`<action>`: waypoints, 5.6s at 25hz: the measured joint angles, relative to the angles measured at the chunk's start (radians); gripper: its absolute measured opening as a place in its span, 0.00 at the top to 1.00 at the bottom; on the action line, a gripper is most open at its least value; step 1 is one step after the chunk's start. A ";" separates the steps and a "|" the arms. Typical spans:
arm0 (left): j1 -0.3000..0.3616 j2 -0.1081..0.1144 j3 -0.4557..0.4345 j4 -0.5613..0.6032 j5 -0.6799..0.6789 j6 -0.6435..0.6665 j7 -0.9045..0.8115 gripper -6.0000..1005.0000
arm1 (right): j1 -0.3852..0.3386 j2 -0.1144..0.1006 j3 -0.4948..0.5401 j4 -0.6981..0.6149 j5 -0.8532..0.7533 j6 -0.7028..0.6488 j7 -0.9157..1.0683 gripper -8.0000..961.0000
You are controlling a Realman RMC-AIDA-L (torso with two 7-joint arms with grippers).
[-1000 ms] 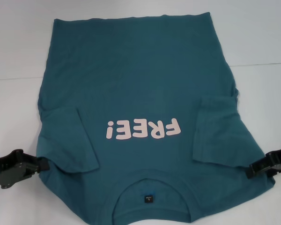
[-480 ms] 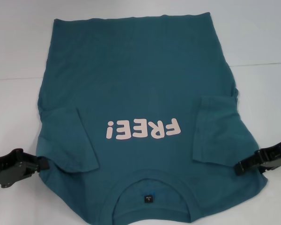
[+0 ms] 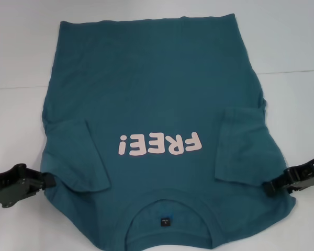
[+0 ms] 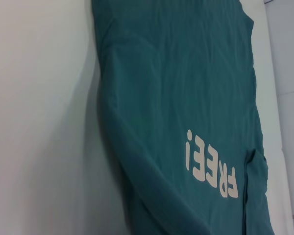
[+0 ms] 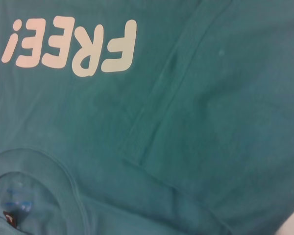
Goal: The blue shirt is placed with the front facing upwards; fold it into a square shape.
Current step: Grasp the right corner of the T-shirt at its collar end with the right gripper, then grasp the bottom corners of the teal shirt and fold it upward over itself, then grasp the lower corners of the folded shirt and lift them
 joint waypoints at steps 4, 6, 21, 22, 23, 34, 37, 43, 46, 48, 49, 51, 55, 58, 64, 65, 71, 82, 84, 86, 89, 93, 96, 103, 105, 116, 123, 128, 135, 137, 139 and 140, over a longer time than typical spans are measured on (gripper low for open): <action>0.000 0.000 0.000 0.000 -0.001 0.000 0.000 0.99 | 0.000 0.000 -0.011 -0.006 -0.002 -0.004 0.000 0.43; 0.000 0.000 0.000 0.000 -0.001 0.001 0.000 0.99 | 0.001 0.000 -0.011 -0.009 -0.001 -0.005 0.000 0.49; 0.000 0.006 0.012 0.010 0.015 0.079 0.002 0.99 | -0.007 -0.020 -0.004 -0.056 0.001 -0.087 -0.001 0.95; 0.000 0.007 0.014 0.018 0.029 0.103 0.002 0.99 | -0.010 -0.022 -0.003 -0.071 0.001 -0.108 -0.001 0.96; 0.000 0.008 0.015 0.027 0.044 0.122 0.002 0.99 | -0.014 -0.024 -0.003 -0.090 0.001 -0.131 -0.002 0.96; 0.045 -0.003 0.023 0.118 0.186 0.332 0.012 0.99 | -0.096 -0.029 0.002 -0.187 0.005 -0.355 -0.038 0.95; 0.069 -0.007 0.027 0.140 0.196 0.407 0.021 0.99 | -0.127 -0.027 0.004 -0.198 0.006 -0.401 -0.059 0.94; 0.078 -0.009 0.011 0.150 0.178 0.494 0.056 0.99 | -0.145 -0.021 0.059 -0.191 0.035 -0.428 -0.125 0.94; 0.040 0.015 -0.027 0.084 0.136 0.496 0.078 0.99 | -0.126 -0.033 0.118 -0.167 0.127 -0.435 -0.151 0.93; 0.002 0.033 -0.052 0.032 0.118 0.484 0.080 0.99 | -0.110 -0.047 0.140 -0.150 0.193 -0.424 -0.150 0.93; -0.019 0.038 -0.059 0.015 0.108 0.473 0.076 0.99 | -0.103 -0.052 0.152 -0.143 0.215 -0.409 -0.143 0.93; -0.052 0.042 -0.065 -0.005 0.094 0.446 0.057 0.99 | -0.089 -0.055 0.180 -0.132 0.232 -0.364 -0.125 0.92; -0.106 0.053 -0.073 -0.025 0.074 0.371 -0.004 0.99 | -0.072 -0.057 0.229 -0.124 0.253 -0.281 -0.090 0.92; -0.133 0.071 -0.081 -0.036 0.054 0.320 -0.052 0.99 | -0.070 -0.063 0.266 -0.120 0.288 -0.235 -0.065 0.91; -0.207 0.122 -0.088 -0.069 0.039 0.215 -0.092 0.99 | -0.089 -0.075 0.358 -0.111 0.427 -0.086 -0.009 0.91; -0.227 0.131 -0.086 -0.082 0.043 0.176 -0.095 0.99 | -0.090 -0.076 0.358 -0.103 0.445 -0.055 -0.007 0.90; -0.305 0.144 0.022 -0.154 0.076 -0.073 -0.098 0.99 | -0.060 -0.070 0.247 -0.007 0.446 0.145 -0.010 0.90; -0.348 0.081 0.297 -0.188 0.084 -0.434 -0.068 0.99 | 0.011 -0.042 -0.018 0.095 0.445 0.487 -0.023 0.88; -0.351 0.079 0.298 -0.185 0.084 -0.445 -0.068 0.99 | 0.028 -0.041 -0.040 0.095 0.444 0.506 -0.023 0.88; -0.354 0.082 0.297 -0.180 0.084 -0.452 -0.068 0.99 | 0.042 -0.041 -0.045 0.095 0.444 0.521 -0.022 0.87; -0.366 0.092 0.298 -0.172 0.084 -0.468 -0.065 0.99 | 0.059 -0.041 -0.046 0.096 0.444 0.554 -0.015 0.87; -0.386 0.104 0.303 -0.172 0.087 -0.499 -0.048 0.99 | 0.076 -0.042 -0.047 0.098 0.437 0.610 0.005 0.86; -0.403 0.109 0.307 -0.180 0.108 -0.528 -0.046 0.99 | 0.097 -0.050 -0.044 0.133 0.403 0.662 0.027 0.86; -0.422 0.107 0.311 -0.215 0.139 -0.595 -0.049 0.99 | 0.111 -0.056 -0.048 0.172 0.390 0.710 0.034 0.85; -0.423 0.104 0.315 -0.224 0.140 -0.614 -0.042 0.99 | 0.120 -0.056 -0.049 0.188 0.372 0.718 0.031 0.85; -0.412 0.081 0.349 -0.238 0.142 -0.664 -0.038 0.99 | 0.135 -0.042 -0.064 0.225 0.302 0.761 0.031 0.83; -0.394 0.079 0.342 -0.225 0.141 -0.677 -0.096 0.97 | 0.144 -0.052 -0.113 0.221 0.302 0.749 0.038 0.82; -0.317 0.067 0.339 -0.103 0.155 -0.642 -0.199 0.91 | 0.124 -0.083 -0.088 0.198 0.304 0.691 0.060 0.81; -0.170 0.018 0.328 0.145 0.084 -0.514 -0.241 0.71 | 0.021 -0.085 0.016 0.041 0.325 0.507 0.050 0.70; -0.119 0.001 0.311 0.193 0.022 -0.461 -0.231 0.62 | -0.017 -0.079 0.047 -0.011 0.384 0.411 -0.003 0.60; -0.083 -0.007 0.301 0.207 -0.035 -0.424 -0.214 0.53 | -0.059 -0.077 0.070 -0.033 0.487 0.295 -0.082 0.48; -0.053 -0.008 0.293 0.201 -0.097 -0.396 -0.193 0.48 | -0.080 -0.076 0.082 -0.034 0.539 0.241 -0.119 0.40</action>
